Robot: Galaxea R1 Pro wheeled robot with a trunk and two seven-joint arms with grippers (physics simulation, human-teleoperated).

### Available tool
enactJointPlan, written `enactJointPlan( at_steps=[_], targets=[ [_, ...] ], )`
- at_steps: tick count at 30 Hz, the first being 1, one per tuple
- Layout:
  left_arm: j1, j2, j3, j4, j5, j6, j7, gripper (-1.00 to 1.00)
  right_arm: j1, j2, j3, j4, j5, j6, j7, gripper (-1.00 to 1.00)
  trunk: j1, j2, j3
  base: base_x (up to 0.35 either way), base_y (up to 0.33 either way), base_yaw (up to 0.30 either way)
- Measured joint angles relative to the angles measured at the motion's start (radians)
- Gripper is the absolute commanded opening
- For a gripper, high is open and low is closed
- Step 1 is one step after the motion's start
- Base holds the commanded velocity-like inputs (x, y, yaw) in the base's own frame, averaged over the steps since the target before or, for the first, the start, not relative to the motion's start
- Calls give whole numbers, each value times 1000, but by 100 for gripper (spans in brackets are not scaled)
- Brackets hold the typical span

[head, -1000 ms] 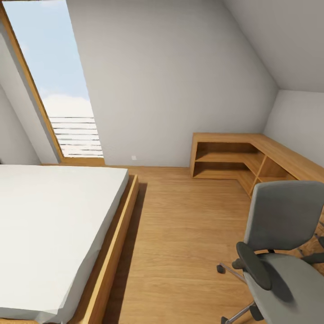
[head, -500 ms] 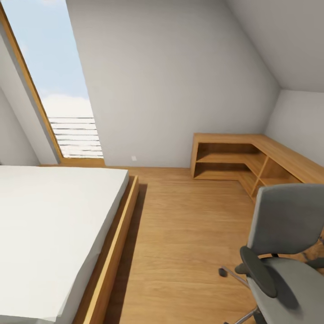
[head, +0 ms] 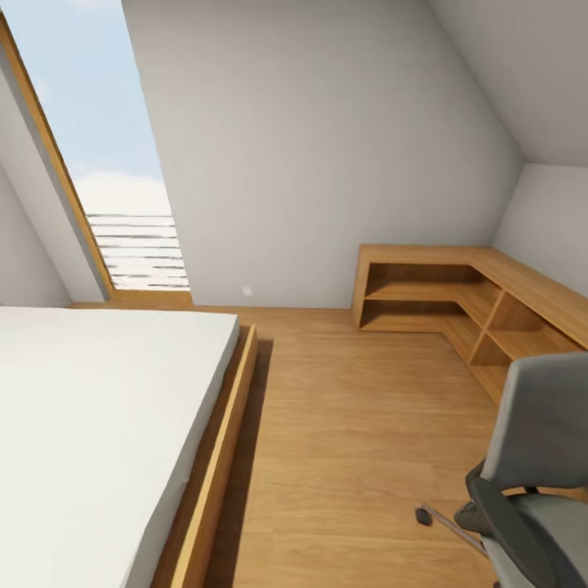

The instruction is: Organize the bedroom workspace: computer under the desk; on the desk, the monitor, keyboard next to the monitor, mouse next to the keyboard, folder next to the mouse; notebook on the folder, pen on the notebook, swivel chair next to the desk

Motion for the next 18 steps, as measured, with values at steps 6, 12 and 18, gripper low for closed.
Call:
enactJointPlan(
  at_steps=[6, 12, 18],
  targets=[
    [0, 0, 0, 0, 0, 0, 0, 100, 0, 1, 0, 0, 0, 0, 0, 100, 0, 0, 0, 37, 26, 0],
    [0, 0, 0, 0, 0, 0, 0, 100, 0, 1, 0, 0, 0, 0, 0, 100, 0, 0, 0, 10, 7, -5],
    [0, 0, 0, 0, 0, 0, 0, 100, 0, 0, 0, 0, 0, 0, 0, 100, 0, 0, 3, 2, 2, -107]
  ],
)
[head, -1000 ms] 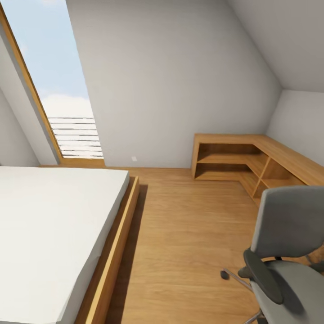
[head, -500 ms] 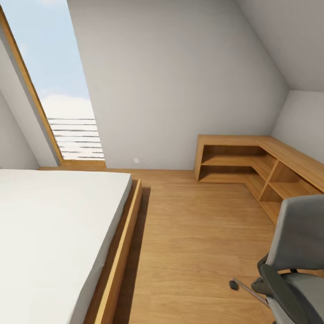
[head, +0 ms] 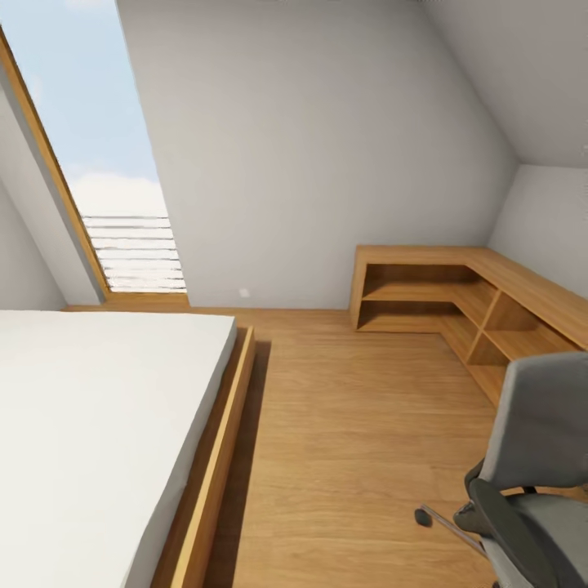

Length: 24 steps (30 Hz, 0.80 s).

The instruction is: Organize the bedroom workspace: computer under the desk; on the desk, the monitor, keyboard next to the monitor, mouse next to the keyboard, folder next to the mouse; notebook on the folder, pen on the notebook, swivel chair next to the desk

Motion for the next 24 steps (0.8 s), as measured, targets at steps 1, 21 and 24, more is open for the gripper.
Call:
enactJointPlan(
  at_steps=[1, 21, 24],
  targets=[
    [0, 0, 0, 0, 0, 0, 0, 100, 0, 0, 0, 0, 0, 0, 0, 100, 0, 0, 1, 1, 1, -165],
    [0, 0, 0, -1, 0, -1, 0, 100, 0, 1, 0, 0, 0, 0, 0, 100, 0, 0, 10, 52, -46, -67],
    [0, 0, 0, -1, 0, -1, 0, 100, 0, 0, 0, 0, 0, 0, 0, 100, 0, 0, 10, 20, -17, -2]
  ],
)
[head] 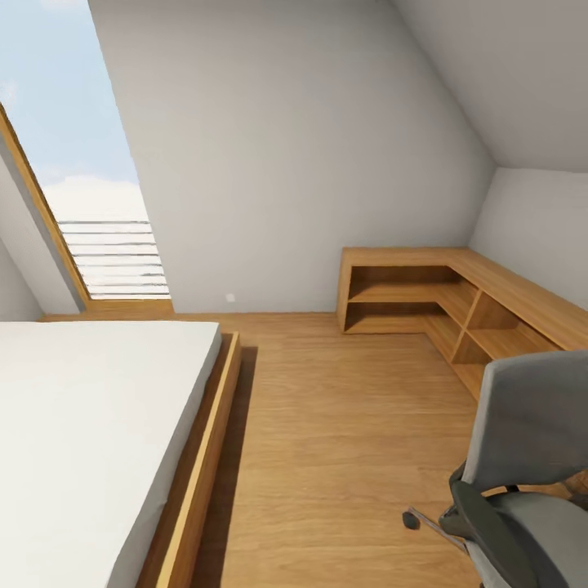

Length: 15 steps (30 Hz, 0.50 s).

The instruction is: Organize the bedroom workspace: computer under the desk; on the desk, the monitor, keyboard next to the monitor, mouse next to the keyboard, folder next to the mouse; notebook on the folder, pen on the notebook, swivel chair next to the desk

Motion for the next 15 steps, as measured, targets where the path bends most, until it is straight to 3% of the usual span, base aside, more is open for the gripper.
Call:
enactJointPlan(
  at_steps=[15],
  targets=[
    [0, 0, 0, 0, 0, 0, 0, 100, 0, 1, 0, 0, 0, 0, 0, 100, 0, 0, 0, 135, -2, 0]
  ],
)
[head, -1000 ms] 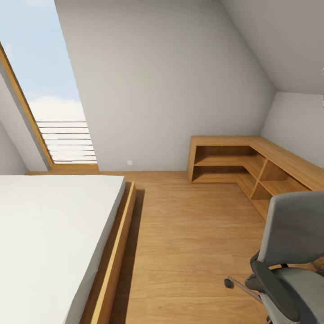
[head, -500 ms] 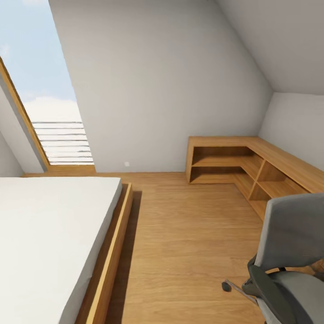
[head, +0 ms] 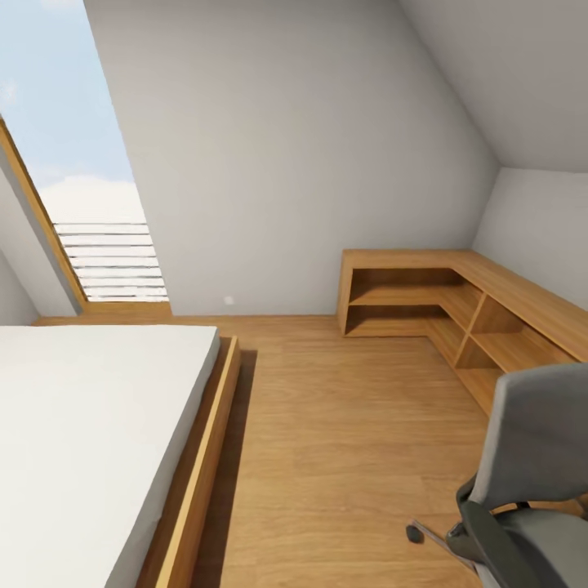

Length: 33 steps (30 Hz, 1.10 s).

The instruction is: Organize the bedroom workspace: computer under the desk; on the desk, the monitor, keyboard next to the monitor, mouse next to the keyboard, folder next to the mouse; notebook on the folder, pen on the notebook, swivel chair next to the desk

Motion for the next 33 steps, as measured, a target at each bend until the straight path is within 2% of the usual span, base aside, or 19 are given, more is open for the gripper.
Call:
enactJointPlan(
  at_steps=[15, 33],
  targets=[
    [0, 0, 0, 0, 0, 0, 0, 100, 0, 0, 0, 0, 0, 0, 1, 100, 0, 0, 0, 45, 0, 0],
    [0, 0, 1, 1, 0, 0, 0, 100, 0, 0, 0, 1, 0, 0, 1, 100, 0, 0, 0, 289, 0, 0]
  ],
)
